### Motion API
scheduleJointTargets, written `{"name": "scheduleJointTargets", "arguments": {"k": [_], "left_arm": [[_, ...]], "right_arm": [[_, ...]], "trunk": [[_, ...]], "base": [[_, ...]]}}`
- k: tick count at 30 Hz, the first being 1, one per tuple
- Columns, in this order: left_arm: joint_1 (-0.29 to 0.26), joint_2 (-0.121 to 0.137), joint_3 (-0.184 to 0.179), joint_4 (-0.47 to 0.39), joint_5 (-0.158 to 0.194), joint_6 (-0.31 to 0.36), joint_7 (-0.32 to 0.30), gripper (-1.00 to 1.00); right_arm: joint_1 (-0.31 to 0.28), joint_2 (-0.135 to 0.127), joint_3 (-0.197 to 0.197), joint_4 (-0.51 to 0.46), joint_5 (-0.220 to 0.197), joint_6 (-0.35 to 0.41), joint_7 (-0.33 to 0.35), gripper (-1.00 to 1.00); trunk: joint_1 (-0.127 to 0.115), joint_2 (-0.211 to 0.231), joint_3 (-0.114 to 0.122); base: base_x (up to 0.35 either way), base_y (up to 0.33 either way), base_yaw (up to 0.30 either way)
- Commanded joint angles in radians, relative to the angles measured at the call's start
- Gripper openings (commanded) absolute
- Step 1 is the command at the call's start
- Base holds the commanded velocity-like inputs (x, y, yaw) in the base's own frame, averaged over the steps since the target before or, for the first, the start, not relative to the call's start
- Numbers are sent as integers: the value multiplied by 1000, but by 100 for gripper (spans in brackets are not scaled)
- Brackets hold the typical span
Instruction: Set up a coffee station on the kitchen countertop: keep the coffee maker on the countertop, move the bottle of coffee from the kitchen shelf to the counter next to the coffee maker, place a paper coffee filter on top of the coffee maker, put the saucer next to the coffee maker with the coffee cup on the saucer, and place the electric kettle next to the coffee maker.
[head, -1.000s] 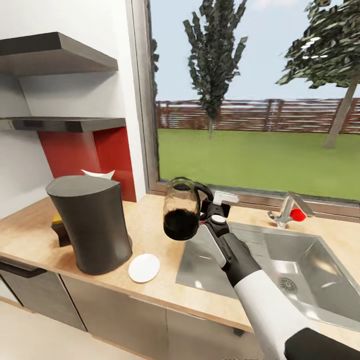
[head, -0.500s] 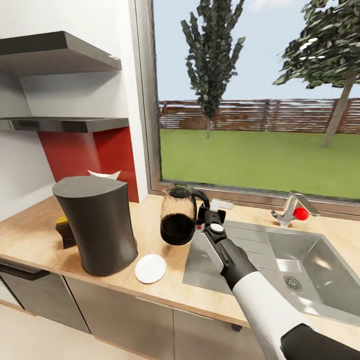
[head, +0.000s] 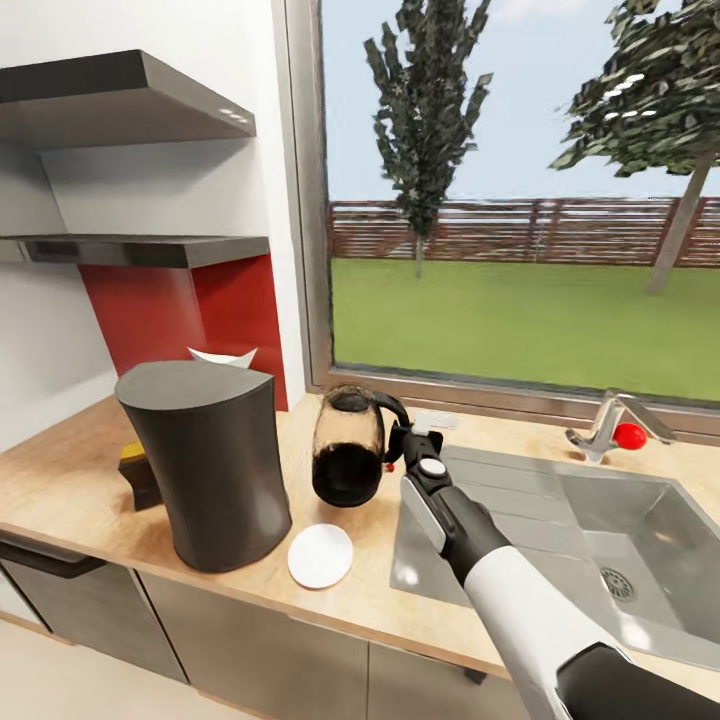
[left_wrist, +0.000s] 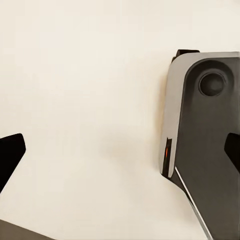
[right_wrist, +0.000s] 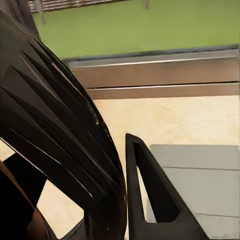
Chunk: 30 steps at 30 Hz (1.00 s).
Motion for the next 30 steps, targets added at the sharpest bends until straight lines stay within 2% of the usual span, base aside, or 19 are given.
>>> {"name": "scheduleJointTargets", "arguments": {"k": [1,6,21,30], "left_arm": [[-1,0,6,2,0,-4,-5,100],[-1,-1,6,2,0,-4,-5,100],[-1,-1,6,2,0,-4,-5,100],[-1,-2,6,2,0,-4,-5,100]], "right_arm": [[-2,0,4,14,4,-17,-5,-100],[-2,0,4,44,4,-60,-5,-100],[-2,1,5,79,3,-64,-4,-100],[-2,4,6,90,3,-70,15,-100]], "trunk": [[1,-3,-2],[1,-3,-2],[1,-3,-2],[1,-3,-2]], "base": [[15,11,0],[3,2,0],[37,120,0],[16,41,0]]}}
